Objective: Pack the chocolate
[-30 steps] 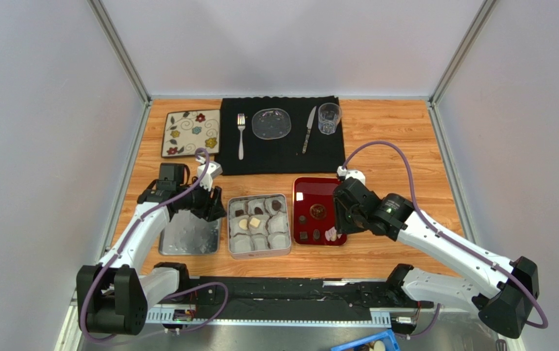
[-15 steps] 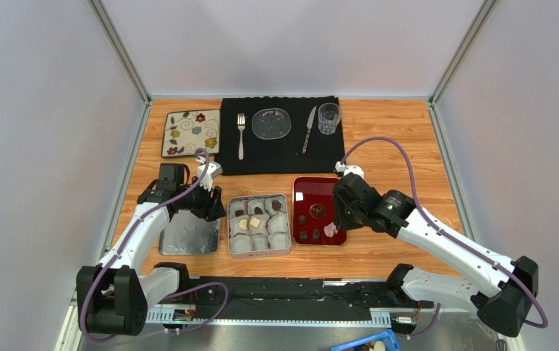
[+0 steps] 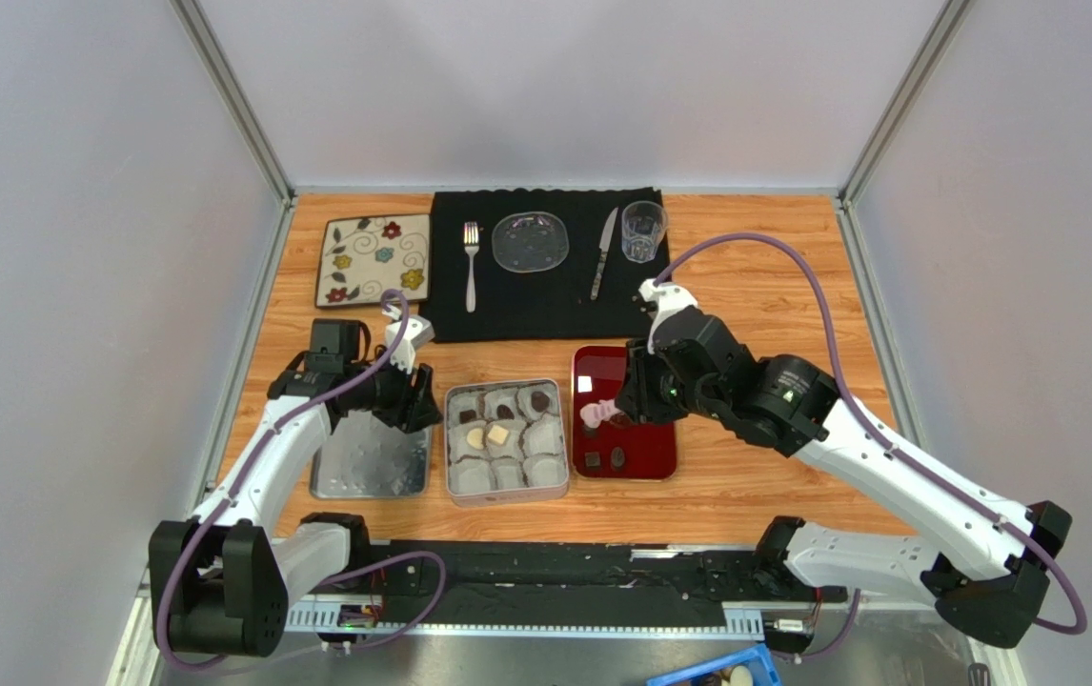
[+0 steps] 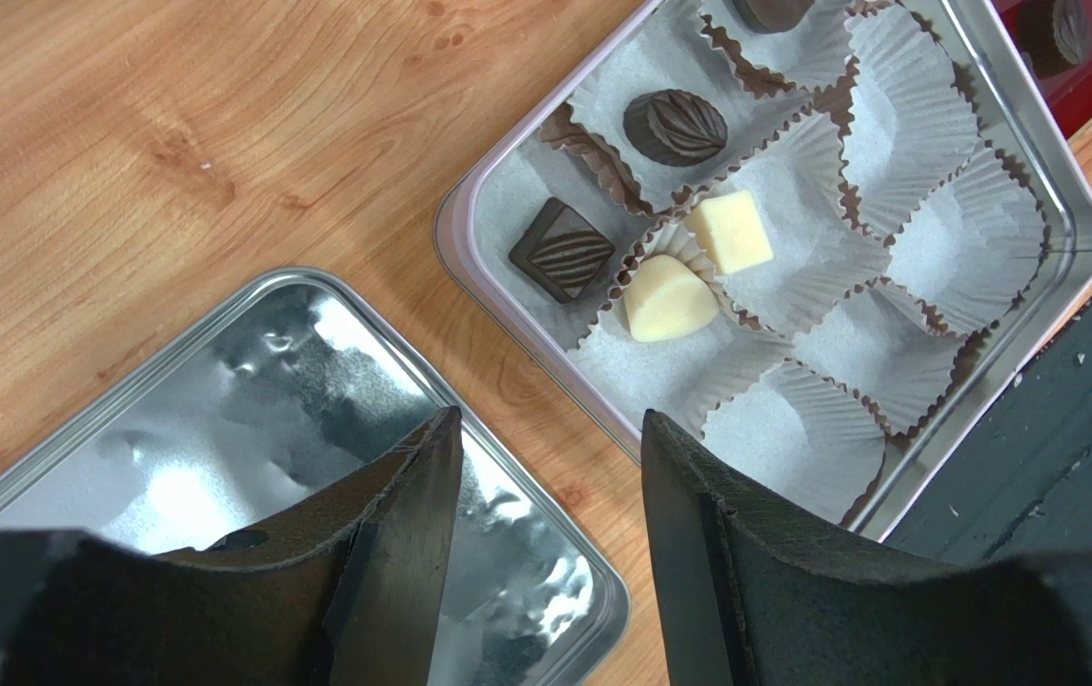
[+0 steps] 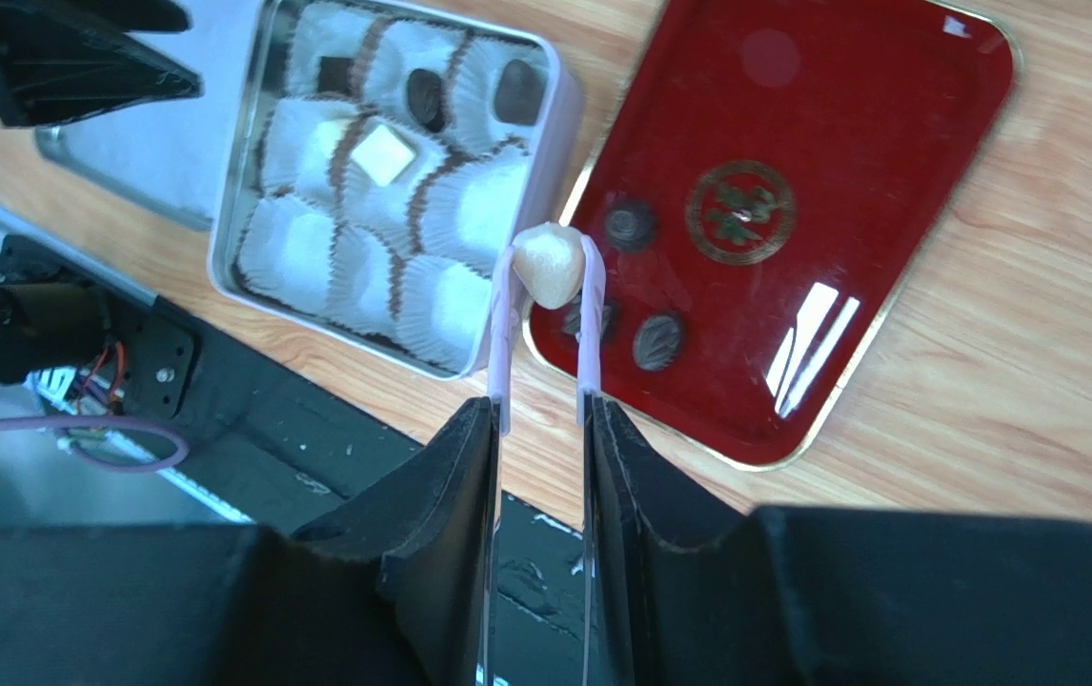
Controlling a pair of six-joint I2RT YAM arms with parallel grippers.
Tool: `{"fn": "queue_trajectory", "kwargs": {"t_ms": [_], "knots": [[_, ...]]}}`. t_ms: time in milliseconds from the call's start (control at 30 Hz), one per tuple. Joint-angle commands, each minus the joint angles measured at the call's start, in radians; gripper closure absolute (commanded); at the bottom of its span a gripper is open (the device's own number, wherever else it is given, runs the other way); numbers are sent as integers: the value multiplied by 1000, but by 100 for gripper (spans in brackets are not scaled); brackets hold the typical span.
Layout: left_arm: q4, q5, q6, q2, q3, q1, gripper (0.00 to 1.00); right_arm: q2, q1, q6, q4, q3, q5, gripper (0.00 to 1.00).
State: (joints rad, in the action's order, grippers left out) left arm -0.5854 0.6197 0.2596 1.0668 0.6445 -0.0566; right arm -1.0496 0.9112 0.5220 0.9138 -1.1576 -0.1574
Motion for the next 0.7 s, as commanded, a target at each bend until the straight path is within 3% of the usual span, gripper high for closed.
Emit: {"fn": "queue_trajectory", "kwargs": {"t_ms": [0,333,667], "knots": [[-1,18,10,-18,27,4,42,-50,67,-17,-107,-48,15,86],[-8,20,18,-24,37,4,43,-156,101,-39,-265,-13,16,85],[-11,18,21,-25,43,4,43,-219,112,-42,-293,-1,24,81]]}}
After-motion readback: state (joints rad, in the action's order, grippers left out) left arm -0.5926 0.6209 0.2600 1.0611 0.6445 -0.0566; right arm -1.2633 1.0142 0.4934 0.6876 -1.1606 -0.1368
